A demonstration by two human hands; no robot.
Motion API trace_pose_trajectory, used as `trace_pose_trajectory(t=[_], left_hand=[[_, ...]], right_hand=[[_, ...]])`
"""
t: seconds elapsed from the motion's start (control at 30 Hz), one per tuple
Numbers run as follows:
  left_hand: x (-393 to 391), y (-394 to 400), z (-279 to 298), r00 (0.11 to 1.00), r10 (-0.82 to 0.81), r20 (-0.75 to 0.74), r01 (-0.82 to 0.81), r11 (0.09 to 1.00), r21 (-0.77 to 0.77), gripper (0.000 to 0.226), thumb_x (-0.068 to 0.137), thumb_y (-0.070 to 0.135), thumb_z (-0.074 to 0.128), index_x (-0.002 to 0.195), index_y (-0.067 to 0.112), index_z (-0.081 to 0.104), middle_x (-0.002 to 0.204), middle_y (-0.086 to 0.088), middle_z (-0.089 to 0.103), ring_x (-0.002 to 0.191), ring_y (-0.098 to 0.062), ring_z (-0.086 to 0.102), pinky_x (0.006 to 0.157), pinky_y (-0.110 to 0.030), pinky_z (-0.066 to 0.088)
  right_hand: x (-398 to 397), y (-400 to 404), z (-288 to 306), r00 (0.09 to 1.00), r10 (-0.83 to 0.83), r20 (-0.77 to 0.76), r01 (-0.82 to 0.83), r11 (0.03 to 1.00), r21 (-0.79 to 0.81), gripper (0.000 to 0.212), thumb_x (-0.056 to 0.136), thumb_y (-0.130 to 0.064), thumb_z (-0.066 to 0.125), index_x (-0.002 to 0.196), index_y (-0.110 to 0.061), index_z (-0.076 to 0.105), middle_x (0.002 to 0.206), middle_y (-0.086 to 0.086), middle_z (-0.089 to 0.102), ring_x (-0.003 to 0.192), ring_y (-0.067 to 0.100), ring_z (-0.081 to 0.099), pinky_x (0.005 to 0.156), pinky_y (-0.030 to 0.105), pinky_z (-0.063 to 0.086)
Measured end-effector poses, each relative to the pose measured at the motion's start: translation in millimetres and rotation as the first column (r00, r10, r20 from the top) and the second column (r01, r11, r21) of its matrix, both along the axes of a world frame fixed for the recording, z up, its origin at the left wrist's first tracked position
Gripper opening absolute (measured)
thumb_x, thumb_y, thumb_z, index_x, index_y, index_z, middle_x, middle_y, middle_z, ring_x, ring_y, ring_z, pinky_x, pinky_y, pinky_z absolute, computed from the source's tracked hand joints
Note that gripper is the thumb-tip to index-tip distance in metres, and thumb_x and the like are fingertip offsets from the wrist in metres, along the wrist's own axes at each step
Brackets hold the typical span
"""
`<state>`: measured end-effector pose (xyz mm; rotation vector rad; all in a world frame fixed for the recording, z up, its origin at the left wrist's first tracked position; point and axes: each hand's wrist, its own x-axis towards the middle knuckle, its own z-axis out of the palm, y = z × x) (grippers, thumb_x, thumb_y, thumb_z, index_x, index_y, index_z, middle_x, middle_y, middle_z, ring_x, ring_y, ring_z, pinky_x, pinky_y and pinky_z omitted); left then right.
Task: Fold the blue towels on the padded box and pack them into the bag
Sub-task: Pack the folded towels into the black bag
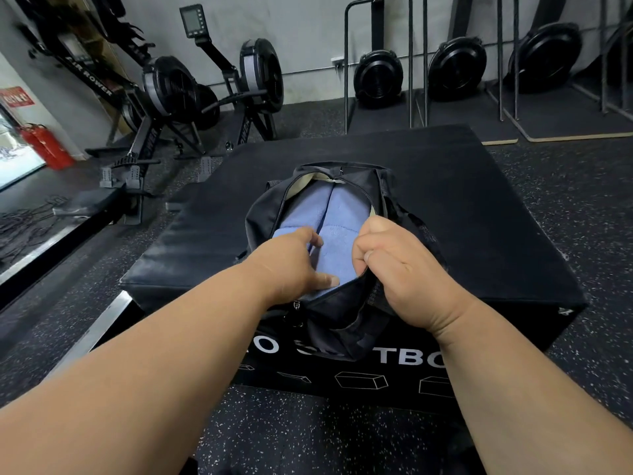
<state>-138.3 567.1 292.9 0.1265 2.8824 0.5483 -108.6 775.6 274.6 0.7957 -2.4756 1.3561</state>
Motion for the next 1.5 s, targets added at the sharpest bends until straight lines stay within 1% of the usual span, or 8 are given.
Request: trace_pose_trajectory(t=[0.1, 0.27, 0.4, 0.6, 0.83, 1.03, 1.23, 1.5], left_hand=[[6, -1, 9, 0.996, -0.094, -0.011, 0.087, 0.959, -0.27, 0.061, 0.085, 0.07, 0.07, 0.127, 0.029, 0.054, 0.089, 0.014, 0.054, 0.086, -0.016, 0.056, 0.076, -0.033, 0.045], [22, -6, 24, 0.979, -0.204, -0.005, 0.172, 0.839, -0.516, 0.053, 0.099, 0.074, 0.04, 0.108, 0.024, 0.055, 0.092, 0.005, 0.065, 0.092, -0.027, 0.063, 0.084, -0.04, 0.053], [33, -18, 32, 0.97, -0.243, 0.03, 0.229, 0.859, -0.458, 0.059, 0.106, 0.069, 0.023, 0.083, 0.026, 0.056, 0.08, 0.007, 0.061, 0.09, -0.025, 0.056, 0.095, -0.041, 0.042], [48, -51, 16, 0.969, -0.246, -0.037, 0.218, 0.911, -0.35, 0.085, 0.088, 0.087, 0.011, 0.084, 0.023, 0.067, 0.084, 0.009, 0.065, 0.107, -0.016, 0.045, 0.106, -0.04, 0.028], [64, -62, 1, 0.977, -0.031, -0.212, 0.003, 0.992, -0.129, 0.068, 0.064, 0.098, 0.033, 0.099, 0.053, 0.07, 0.114, 0.025, 0.043, 0.113, -0.012, 0.034, 0.103, -0.032, 0.027], [76, -57, -4, 0.976, -0.195, -0.1, 0.122, 0.864, -0.488, 0.086, 0.06, 0.103, 0.022, 0.111, 0.047, 0.064, 0.105, 0.015, 0.04, 0.101, -0.016, 0.035, 0.089, -0.034, 0.027], [64, -53, 33, 0.934, -0.32, -0.161, 0.129, 0.718, -0.684, 0.051, 0.094, 0.08, 0.039, 0.084, 0.033, 0.055, 0.092, 0.009, 0.063, 0.102, -0.022, 0.057, 0.081, -0.038, 0.029], [25, -57, 88, 0.881, -0.356, -0.311, 0.087, 0.769, -0.633, 0.044, 0.095, 0.061, 0.058, 0.075, 0.023, 0.051, 0.073, 0.005, 0.057, 0.076, -0.025, 0.055, 0.063, -0.034, 0.039]], right_hand=[[-1, -4, 1, 1.0, -0.003, -0.01, 0.003, 1.0, -0.004, 0.033, 0.084, -0.03, 0.034, 0.068, -0.015, 0.059, 0.087, 0.003, 0.051, 0.085, 0.02, 0.051, 0.077, 0.044, 0.044], [-1, -9, -1, 0.999, -0.02, -0.042, 0.019, 0.999, -0.031, 0.025, 0.084, -0.017, 0.038, 0.072, -0.012, 0.059, 0.09, 0.005, 0.051, 0.089, 0.025, 0.051, 0.082, 0.045, 0.045], [-3, -11, -1, 0.999, -0.027, -0.027, 0.025, 0.996, -0.086, 0.025, 0.084, -0.014, 0.039, 0.077, -0.012, 0.063, 0.093, 0.003, 0.052, 0.091, 0.024, 0.052, 0.083, 0.043, 0.045], [1, -17, 2, 0.996, -0.028, 0.081, 0.041, 0.985, -0.17, 0.035, 0.089, -0.013, 0.038, 0.092, -0.017, 0.072, 0.106, -0.005, 0.055, 0.103, 0.012, 0.055, 0.091, 0.021, 0.042], [-1, -23, -1, 0.949, -0.305, 0.076, 0.314, 0.912, -0.265, 0.018, 0.097, -0.017, 0.057, 0.102, -0.028, 0.07, 0.118, -0.018, 0.046, 0.088, 0.006, 0.058, 0.081, 0.019, 0.047], [-13, -25, -5, 0.883, -0.451, 0.13, 0.449, 0.892, 0.042, 0.019, 0.095, -0.054, 0.061, 0.097, -0.036, 0.067, 0.107, -0.012, 0.051, 0.084, 0.007, 0.059, 0.075, 0.031, 0.046], [-32, -19, -7, 0.811, -0.579, -0.084, 0.583, 0.787, 0.203, 0.05, 0.1, -0.052, 0.051, 0.064, -0.017, 0.044, 0.066, -0.002, 0.053, 0.067, 0.023, 0.05, 0.06, 0.036, 0.03], [-39, 7, 5, 0.738, -0.53, -0.418, 0.584, 0.812, 0.001, 0.064, 0.106, -0.059, 0.042, 0.058, -0.021, 0.027, 0.051, -0.005, 0.027, 0.052, 0.023, 0.035, 0.053, 0.034, 0.02]])
